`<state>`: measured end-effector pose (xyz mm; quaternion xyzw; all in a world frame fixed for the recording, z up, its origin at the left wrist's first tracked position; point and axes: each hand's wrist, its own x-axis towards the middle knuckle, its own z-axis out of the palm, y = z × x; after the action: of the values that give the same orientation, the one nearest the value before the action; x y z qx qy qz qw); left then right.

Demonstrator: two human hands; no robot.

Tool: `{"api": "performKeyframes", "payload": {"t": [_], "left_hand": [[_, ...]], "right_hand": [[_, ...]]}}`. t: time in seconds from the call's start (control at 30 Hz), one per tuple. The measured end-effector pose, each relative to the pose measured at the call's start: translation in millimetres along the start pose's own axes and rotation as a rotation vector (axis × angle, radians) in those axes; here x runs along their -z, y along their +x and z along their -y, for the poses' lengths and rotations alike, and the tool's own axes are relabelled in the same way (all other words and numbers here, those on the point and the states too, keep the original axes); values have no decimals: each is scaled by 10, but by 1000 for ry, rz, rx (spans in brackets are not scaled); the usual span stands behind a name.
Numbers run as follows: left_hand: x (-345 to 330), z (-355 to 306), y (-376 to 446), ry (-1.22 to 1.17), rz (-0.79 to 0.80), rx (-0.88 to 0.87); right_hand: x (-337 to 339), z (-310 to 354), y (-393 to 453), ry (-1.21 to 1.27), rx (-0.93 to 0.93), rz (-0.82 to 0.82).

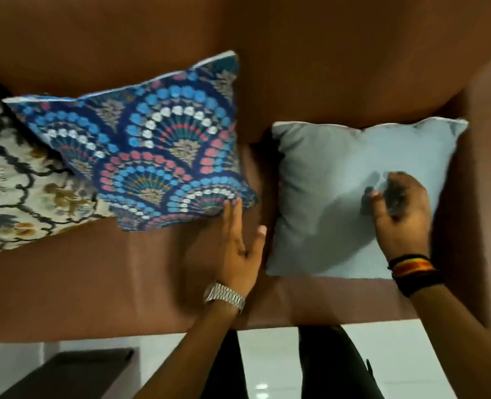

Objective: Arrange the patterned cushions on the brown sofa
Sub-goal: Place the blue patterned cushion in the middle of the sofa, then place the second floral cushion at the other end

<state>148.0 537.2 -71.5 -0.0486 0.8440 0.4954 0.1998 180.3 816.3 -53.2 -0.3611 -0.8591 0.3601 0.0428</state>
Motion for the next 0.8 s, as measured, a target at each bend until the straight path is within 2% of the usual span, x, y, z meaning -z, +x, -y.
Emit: {"api": "performKeyframes", "payload": {"t": [0.1, 0.27, 0.4, 0.53, 0.6, 0.67, 0.73, 0.8], "left_hand": [[-704, -248, 133, -16, 138, 90], [-1177, -458, 418, 22, 119, 233], [-1137, -532, 345, -9, 118, 287], [-771, -688, 230, -103, 167, 353], [-497, -738, 270, -237, 160, 424], [-228, -738, 382, -456, 66, 509], [-102, -851, 491, -452, 78, 467], [-214, -1065, 582, -382, 124, 423]], "right_hand": [[402, -554, 289, -58, -120, 52], [607, -897, 608, 239, -481, 329], [669, -980, 603, 274, -469, 381], [1092, -884, 525, 414, -408, 421], [1448, -814, 584, 476, -394, 466], [1709, -786, 704, 687, -460, 485], [1817, -688, 815, 850, -463, 442], [1737, -532, 975, 891, -426, 417]]}}
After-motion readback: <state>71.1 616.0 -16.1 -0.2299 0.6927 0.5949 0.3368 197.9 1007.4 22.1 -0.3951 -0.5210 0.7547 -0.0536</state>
